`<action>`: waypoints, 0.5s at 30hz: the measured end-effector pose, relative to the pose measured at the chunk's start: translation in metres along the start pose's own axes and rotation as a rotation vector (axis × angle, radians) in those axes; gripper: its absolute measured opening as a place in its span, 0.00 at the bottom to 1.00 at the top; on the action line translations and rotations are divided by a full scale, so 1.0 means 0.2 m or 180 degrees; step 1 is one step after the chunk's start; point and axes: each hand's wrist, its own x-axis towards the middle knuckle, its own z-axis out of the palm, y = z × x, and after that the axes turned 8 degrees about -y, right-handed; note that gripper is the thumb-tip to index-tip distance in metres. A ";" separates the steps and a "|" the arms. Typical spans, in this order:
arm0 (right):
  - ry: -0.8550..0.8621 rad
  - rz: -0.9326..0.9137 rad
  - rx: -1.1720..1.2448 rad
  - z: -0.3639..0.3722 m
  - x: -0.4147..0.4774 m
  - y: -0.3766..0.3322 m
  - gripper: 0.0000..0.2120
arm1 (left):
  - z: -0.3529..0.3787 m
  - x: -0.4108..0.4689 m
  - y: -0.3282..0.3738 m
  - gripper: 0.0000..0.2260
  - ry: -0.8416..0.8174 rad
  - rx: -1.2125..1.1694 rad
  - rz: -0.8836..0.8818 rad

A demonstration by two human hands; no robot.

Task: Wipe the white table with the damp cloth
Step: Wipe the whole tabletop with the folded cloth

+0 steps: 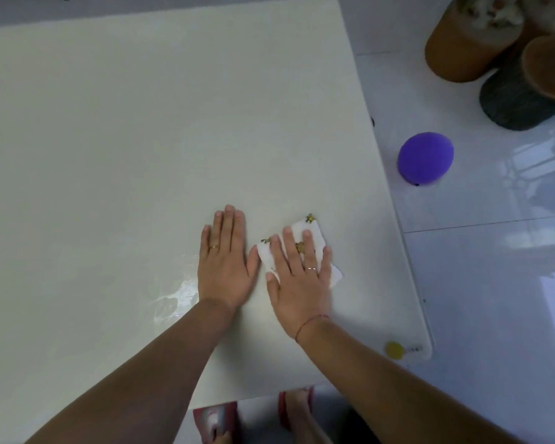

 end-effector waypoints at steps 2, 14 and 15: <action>-0.0084 -0.0609 -0.0283 -0.03 0.05 0.16 0.29 | -0.01 -0.01 0.00 0.29 -0.0004 -0.0075 0.0014; 0.0002 -0.0007 -0.0142 -0.13 0.42 0.05 0.29 | -0.01 0.00 -0.01 0.28 0.0016 -0.0234 0.0043; -0.0025 -0.0387 -0.0237 -0.14 0.43 0.09 0.29 | -0.01 0.00 -0.01 0.28 0.0021 -0.0252 0.0041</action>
